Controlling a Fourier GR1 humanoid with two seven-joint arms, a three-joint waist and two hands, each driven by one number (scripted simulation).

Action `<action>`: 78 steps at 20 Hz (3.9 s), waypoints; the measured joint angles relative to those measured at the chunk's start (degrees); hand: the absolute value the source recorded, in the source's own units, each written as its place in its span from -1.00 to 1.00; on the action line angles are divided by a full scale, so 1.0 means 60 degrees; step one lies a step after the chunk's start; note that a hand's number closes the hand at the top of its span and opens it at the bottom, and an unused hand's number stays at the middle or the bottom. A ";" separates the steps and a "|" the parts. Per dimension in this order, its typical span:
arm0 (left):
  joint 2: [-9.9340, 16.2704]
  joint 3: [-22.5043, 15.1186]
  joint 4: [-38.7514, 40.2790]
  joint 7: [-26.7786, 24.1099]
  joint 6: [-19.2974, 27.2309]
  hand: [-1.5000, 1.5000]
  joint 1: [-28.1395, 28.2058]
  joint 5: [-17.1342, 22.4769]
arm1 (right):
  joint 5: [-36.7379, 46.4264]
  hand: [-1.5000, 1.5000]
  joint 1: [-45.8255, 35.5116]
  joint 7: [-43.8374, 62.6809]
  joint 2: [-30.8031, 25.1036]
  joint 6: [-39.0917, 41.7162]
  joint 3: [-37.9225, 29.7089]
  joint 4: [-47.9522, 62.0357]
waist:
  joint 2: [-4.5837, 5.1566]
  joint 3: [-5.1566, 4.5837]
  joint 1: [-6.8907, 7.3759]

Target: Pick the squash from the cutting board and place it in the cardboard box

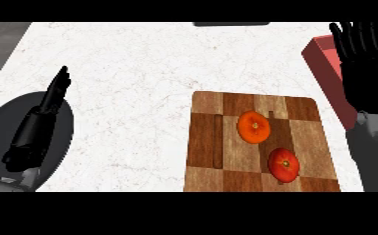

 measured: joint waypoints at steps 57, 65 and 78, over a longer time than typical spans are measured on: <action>-0.0931 0.1864 0.0106 0.2643 -0.1683 0.00 0.0322 0.3372 | 0.8227 -1.00 0.0649 1.1569 0.0333 0.3307 0.4342 -0.3531 | -0.0101 -0.0269 0.0046; -0.1081 0.2097 0.0173 0.2651 -0.1863 0.00 0.0288 0.3275 | 0.8833 -1.00 0.0224 1.1374 0.0832 0.3415 0.4392 -0.2908 | -0.0096 -0.0265 0.0022; -0.1389 0.2140 0.0242 0.2632 -0.1984 0.00 0.0349 0.2927 | 0.9401 -1.00 -0.0128 1.1055 0.1519 0.3812 0.4223 -0.1484 | -0.0096 -0.0261 0.0031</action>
